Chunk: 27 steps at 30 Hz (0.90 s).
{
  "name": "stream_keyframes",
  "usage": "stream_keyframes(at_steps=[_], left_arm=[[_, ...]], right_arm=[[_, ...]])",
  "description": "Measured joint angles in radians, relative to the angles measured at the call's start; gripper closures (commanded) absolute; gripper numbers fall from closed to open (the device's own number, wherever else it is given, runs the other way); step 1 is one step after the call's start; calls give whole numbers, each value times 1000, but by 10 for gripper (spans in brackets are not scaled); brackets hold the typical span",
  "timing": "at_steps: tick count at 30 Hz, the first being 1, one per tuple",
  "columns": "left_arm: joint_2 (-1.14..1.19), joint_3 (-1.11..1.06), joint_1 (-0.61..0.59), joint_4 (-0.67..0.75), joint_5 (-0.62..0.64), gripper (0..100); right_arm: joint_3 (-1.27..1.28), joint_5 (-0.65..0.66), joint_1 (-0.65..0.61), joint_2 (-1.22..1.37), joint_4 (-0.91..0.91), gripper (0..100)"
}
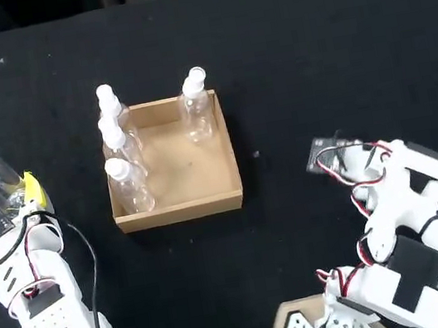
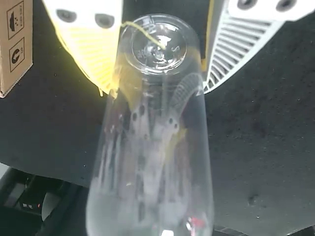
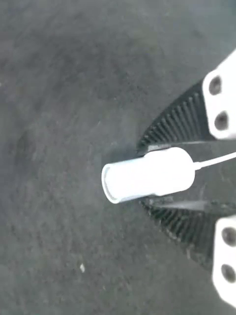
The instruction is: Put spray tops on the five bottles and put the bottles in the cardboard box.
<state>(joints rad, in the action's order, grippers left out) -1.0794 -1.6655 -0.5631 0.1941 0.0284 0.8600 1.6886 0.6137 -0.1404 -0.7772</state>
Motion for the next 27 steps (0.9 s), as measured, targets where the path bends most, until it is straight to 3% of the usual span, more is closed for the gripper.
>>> stream_keyframes(at_steps=[3, 6, 9, 12, 14, 18, 24, 27], left_arm=[[0, 0, 0, 0, 0, 971], [0, 0, 0, 0, 0, 971], [0, 0, 0, 0, 0, 971], [0, 0, 0, 0, 0, 971], [0, 0, 0, 0, 0, 971], [0, 0, 0, 0, 0, 971], [0, 0, 0, 0, 0, 971], [0, 0, 0, 0, 0, 971]], right_arm=[[-95, -250, -26, 0, -12, 981], [-249, -614, -49, 2, -91, 981], [-427, -954, -52, 20, -264, 983], [-582, -1140, -54, 109, -488, 983], [-646, -1192, -52, 195, -583, 983], [-678, -1178, -49, 382, -565, 979], [-678, -1036, 5, 485, -465, 822], [-678, -947, 23, 486, -468, 798]])
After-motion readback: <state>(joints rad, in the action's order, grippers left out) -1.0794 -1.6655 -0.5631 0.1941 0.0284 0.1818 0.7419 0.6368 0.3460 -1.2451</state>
